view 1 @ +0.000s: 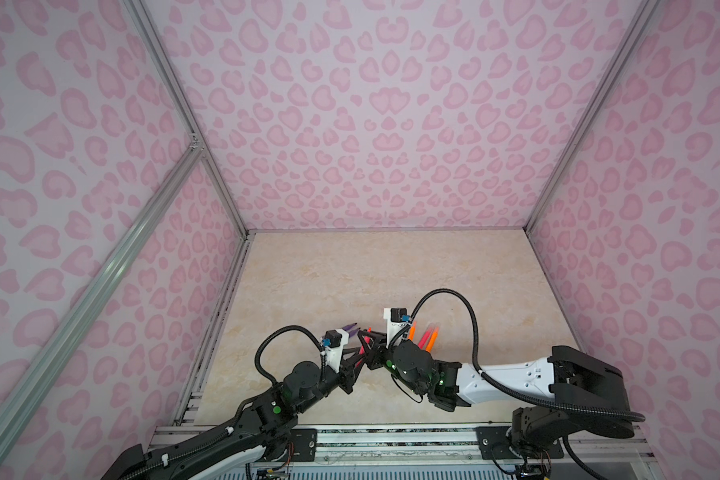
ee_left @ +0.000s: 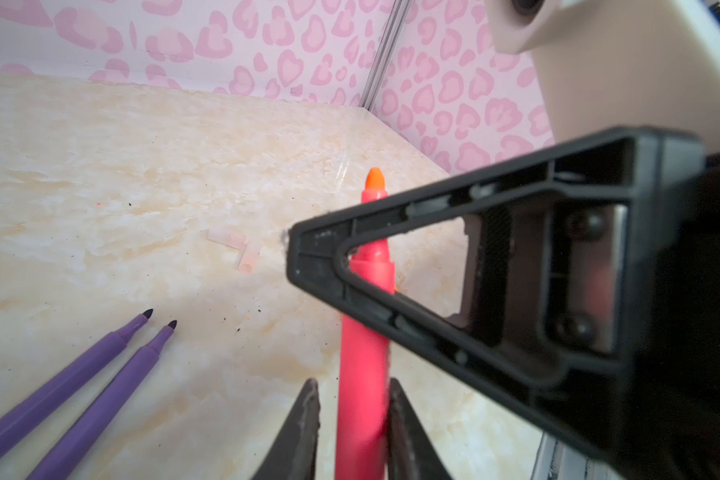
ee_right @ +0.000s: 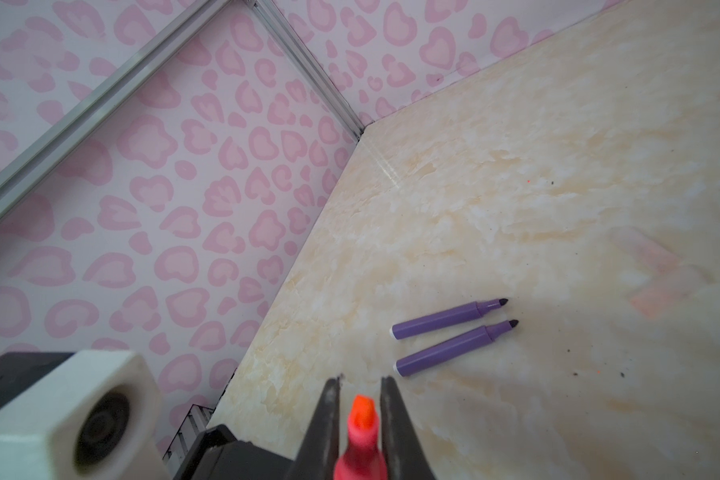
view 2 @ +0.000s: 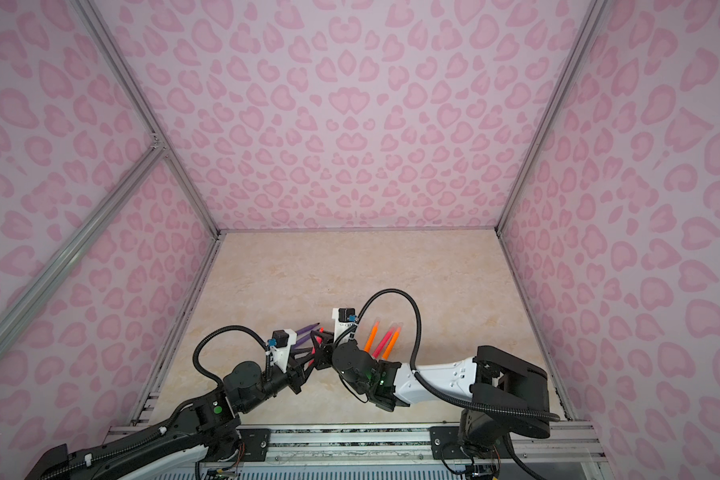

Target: Insert the pens into the pen caps

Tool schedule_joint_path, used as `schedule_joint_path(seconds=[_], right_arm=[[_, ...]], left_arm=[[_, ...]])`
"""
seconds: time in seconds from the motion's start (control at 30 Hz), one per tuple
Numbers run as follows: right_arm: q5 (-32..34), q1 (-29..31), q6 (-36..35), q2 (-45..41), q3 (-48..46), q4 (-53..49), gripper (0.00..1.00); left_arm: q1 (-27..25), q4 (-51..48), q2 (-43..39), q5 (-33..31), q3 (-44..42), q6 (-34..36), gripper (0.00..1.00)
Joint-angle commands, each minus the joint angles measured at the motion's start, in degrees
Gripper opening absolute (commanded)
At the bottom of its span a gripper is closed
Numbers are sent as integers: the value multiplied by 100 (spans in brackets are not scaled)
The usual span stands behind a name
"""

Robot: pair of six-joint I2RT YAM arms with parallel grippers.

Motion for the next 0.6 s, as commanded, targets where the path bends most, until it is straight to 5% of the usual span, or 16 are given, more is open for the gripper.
schedule_joint_path(seconds=[0.0, 0.33, 0.57], right_arm=[[-54, 10, -29, 39, 9, 24, 9], [-339, 36, 57, 355, 153, 177, 8], [-383, 37, 65, 379, 159, 210, 7]], left_arm=[[-3, 280, 55, -3, 96, 18, 29], [-8, 242, -160, -36, 31, 44, 29], [-7, 256, -209, -89, -18, 62, 9]])
